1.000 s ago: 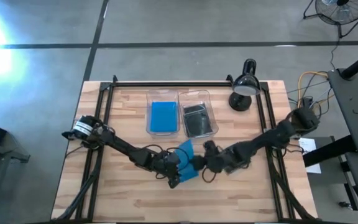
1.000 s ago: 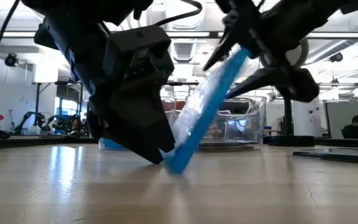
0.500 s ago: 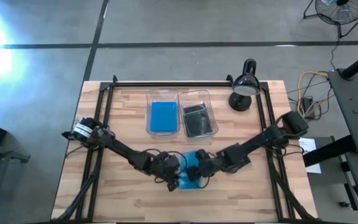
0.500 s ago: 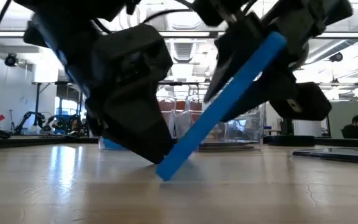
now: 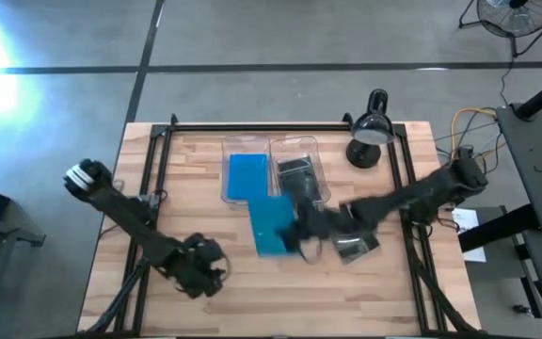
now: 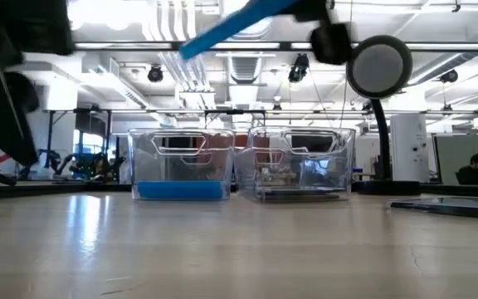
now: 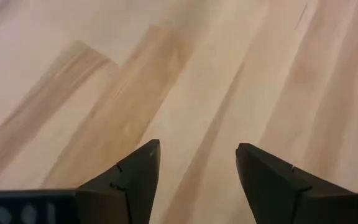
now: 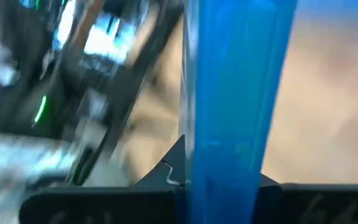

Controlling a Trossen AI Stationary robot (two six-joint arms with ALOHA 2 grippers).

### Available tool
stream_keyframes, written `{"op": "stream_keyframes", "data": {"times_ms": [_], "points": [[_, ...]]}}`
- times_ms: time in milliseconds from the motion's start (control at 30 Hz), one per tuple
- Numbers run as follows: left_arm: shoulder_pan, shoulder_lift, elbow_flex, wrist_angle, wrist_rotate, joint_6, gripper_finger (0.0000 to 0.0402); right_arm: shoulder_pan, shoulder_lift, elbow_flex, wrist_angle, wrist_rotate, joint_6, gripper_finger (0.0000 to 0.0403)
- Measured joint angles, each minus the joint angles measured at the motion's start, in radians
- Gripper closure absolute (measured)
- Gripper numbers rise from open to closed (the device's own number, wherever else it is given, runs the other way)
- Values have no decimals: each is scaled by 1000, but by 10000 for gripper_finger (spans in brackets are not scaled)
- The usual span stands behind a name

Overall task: Pick & place jewel cases by type
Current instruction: Put the blue CD case into the left transparent bin

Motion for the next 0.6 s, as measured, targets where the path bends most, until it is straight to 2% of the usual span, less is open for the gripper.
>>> {"op": "stream_keyframes", "data": {"times_ms": [33, 133, 300, 433, 600], "points": [[-13, -38, -24, 11, -30, -69, 209, -48, 11, 27, -6, 5, -38, 389], [-38, -140, -95, 22, -131, -217, 209, -211, 79, 116, 3, -118, -149, 377], [-34, -274, -170, 44, -194, -275, 209, -431, 265, 280, -34, -342, -227, 333], [-33, -345, -190, 37, -239, -251, 209, -512, 414, 414, -93, -472, -225, 283], [-32, -390, -189, 40, -286, -180, 209, -514, 523, 551, -194, -591, -262, 220]]}}
